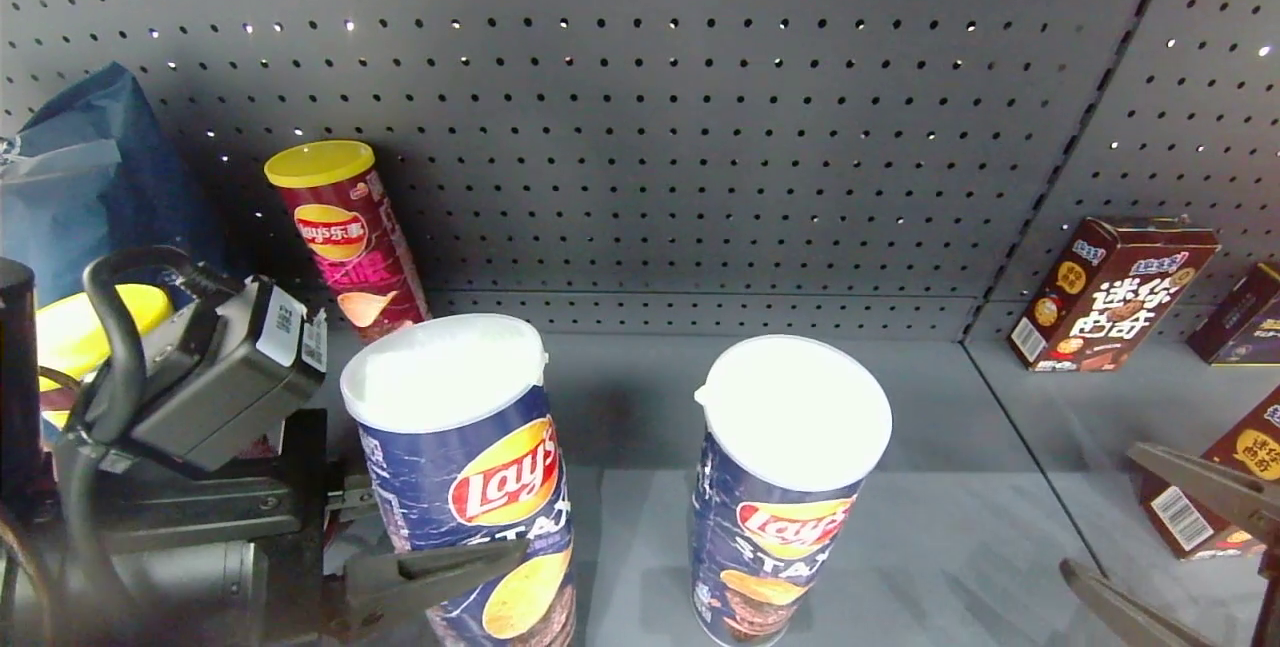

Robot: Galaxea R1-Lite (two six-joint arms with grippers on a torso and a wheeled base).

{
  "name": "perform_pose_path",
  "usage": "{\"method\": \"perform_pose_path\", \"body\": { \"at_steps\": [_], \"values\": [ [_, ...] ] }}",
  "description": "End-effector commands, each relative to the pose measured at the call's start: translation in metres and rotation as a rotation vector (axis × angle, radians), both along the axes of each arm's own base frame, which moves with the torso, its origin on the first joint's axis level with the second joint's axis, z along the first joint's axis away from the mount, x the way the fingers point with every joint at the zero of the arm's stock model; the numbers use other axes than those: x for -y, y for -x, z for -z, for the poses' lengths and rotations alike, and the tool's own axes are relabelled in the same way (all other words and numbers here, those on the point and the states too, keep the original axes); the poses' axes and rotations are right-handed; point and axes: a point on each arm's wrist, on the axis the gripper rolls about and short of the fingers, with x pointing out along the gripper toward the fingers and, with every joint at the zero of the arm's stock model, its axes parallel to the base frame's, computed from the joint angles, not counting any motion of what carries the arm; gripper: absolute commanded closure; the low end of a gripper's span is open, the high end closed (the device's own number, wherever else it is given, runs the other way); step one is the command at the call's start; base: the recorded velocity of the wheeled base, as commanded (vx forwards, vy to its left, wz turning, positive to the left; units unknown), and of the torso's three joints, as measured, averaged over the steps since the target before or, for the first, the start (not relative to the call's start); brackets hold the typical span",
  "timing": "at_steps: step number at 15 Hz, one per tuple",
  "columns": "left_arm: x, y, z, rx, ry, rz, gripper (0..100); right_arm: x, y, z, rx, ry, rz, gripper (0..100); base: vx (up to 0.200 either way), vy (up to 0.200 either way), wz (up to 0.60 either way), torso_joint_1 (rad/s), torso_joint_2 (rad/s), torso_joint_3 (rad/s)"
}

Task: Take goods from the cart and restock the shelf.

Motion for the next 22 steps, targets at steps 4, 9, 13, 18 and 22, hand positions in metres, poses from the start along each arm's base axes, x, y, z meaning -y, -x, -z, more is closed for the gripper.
{"method": "perform_pose_path", "body": {
  "at_steps": [4, 9, 13, 18, 22],
  "values": [
    [0.000, 0.001, 0.002, -0.004, -0.003, 0.000, 100, 0.037, 0.067, 0.026, 0.018, -0.005, 0.037, 0, 0.000, 0.000, 0.00, 0.000, 0.00, 0.000],
    [0.000, 0.001, 0.001, -0.002, -0.001, 0.006, 100, 0.052, 0.104, 0.074, -0.064, 0.036, 0.187, 0, 0.000, 0.000, 0.00, 0.000, 0.00, 0.000],
    [0.000, 0.001, 0.001, -0.002, -0.001, 0.005, 100, 0.051, 0.103, 0.073, -0.081, 0.037, 0.230, 0, 0.000, 0.000, 0.00, 0.000, 0.00, 0.000],
    [0.000, 0.001, 0.001, -0.001, 0.000, 0.005, 100, 0.051, 0.092, 0.070, -0.192, 0.103, 0.474, 0, 0.000, 0.000, 0.00, 0.000, 0.00, 0.000],
    [0.000, 0.002, 0.003, -0.006, -0.005, 0.008, 100, 0.044, 0.094, 0.071, -0.191, 0.055, 0.804, 0, 0.000, 0.000, 0.00, 0.000, 0.00, 0.000]
  ]
}}
